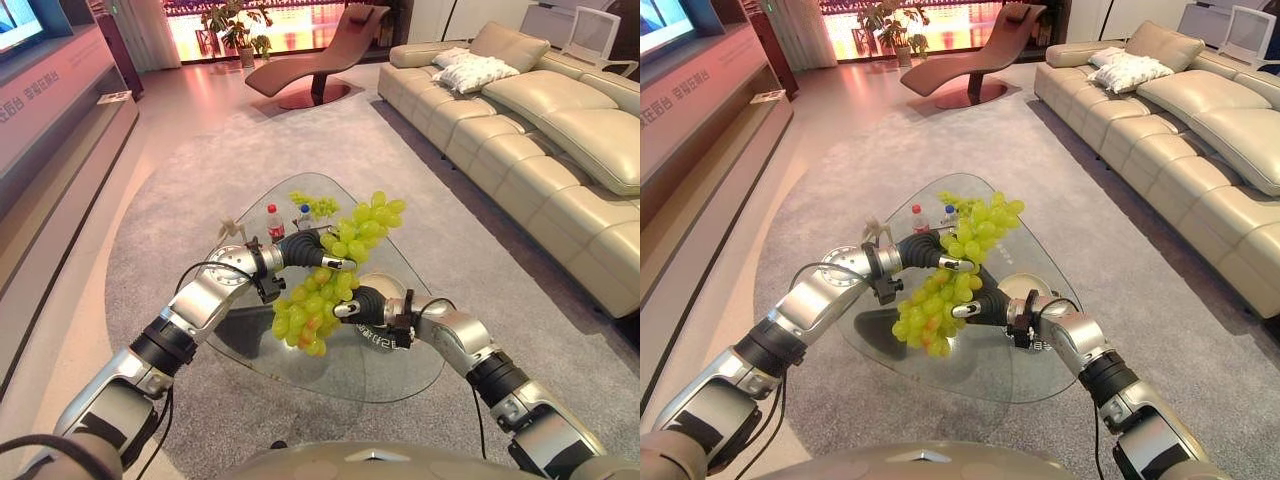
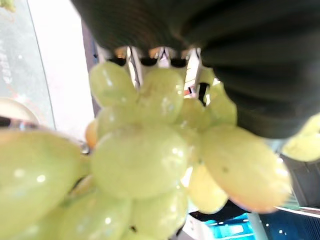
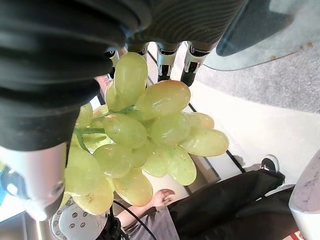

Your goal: Pick up fruits into the plate

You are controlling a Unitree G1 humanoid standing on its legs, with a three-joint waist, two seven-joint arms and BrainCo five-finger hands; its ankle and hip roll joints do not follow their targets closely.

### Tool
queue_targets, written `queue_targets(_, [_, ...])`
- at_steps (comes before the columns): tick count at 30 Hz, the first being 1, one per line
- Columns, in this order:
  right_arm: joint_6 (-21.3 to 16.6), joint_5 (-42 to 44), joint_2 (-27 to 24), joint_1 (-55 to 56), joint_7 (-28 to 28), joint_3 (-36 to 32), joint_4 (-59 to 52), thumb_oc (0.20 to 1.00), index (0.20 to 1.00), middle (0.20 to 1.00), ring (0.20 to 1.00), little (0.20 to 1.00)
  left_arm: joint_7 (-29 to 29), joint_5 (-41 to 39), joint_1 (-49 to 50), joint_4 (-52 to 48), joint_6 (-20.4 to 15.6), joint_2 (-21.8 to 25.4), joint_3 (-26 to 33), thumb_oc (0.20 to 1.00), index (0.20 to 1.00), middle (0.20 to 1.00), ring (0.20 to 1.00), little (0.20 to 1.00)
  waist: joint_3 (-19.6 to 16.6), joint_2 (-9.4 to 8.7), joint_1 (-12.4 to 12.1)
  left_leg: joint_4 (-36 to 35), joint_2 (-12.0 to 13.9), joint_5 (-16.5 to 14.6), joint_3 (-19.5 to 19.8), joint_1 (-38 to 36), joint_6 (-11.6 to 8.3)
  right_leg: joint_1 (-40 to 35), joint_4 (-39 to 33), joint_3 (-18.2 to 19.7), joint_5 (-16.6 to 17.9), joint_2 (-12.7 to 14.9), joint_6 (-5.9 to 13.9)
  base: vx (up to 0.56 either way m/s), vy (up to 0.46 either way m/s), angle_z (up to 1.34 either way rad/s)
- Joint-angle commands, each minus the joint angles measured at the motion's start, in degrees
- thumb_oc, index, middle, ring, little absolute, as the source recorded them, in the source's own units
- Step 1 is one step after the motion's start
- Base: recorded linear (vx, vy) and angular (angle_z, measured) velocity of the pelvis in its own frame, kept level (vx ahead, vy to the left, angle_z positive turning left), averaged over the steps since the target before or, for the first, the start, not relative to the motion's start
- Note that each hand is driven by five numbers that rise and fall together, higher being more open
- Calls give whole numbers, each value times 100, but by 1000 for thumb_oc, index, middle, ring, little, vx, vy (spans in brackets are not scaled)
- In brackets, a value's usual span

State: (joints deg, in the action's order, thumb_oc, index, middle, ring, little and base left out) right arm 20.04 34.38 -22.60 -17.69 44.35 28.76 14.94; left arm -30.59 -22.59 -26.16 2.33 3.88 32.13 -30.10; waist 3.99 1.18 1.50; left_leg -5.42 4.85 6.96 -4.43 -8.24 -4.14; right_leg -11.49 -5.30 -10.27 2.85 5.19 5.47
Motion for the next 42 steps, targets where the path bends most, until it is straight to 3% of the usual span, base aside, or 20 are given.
queue_targets(1, [-39, 534, 243, -129, 401, 115, -347, 1000, 1000, 1000, 1000, 1000, 161, -320, -491, -226, -148, -133, 135, 200, 200, 200, 200, 200, -34, -155, -79, 96, -365, -919, -119, -408, 213, -38, 235, -137, -282, 9, 32, 0, 0, 0])
queue_targets(13, [46, 905, 376, -6, 419, 178, -548, 1000, 1000, 1000, 1000, 1000, 143, -216, -376, -253, -75, -161, 238, 200, 200, 200, 200, 200, -30, -166, -79, 80, -355, -904, -125, -396, 227, -20, 210, -105, -269, -2, 27, 0, 0, 0])
queue_targets(14, [20, 934, 385, 11, 414, 182, -547, 918, 918, 918, 918, 918, 135, -215, -362, -267, -66, -166, 250, 200, 200, 200, 200, 200, -30, -168, -84, 78, -353, -903, -121, -397, 228, -23, 205, -105, -267, -3, 26, 0, 0, 0])
queue_targets(15, [-19, 948, 397, 19, 402, 193, -536, 495, 495, 495, 495, 495, 134, -210, -354, -272, -65, -164, 257, 200, 200, 200, 200, 200, -26, -168, -87, 74, -353, -905, -117, -400, 229, -24, 202, -108, -266, -3, 27, 0, 0, 0])
queue_targets(16, [-48, 957, 417, 28, 386, 196, -520, 200, 200, 200, 200, 200, 122, -206, -354, -256, -71, -166, 268, 200, 200, 200, 200, 200, -25, -166, -89, 74, -354, -904, -117, -401, 229, -25, 201, -111, -264, -1, 27, 0, 0, 0])
queue_targets(42, [-140, 1093, 487, 64, 290, 146, -438, 200, 200, 200, 200, 200, 99, -184, -267, -206, -18, -229, 399, 200, 200, 200, 200, 200, 4, -184, -86, 64, -334, -906, -121, -399, 233, -17, 187, -86, -263, -1, 24, 0, 0, 0])
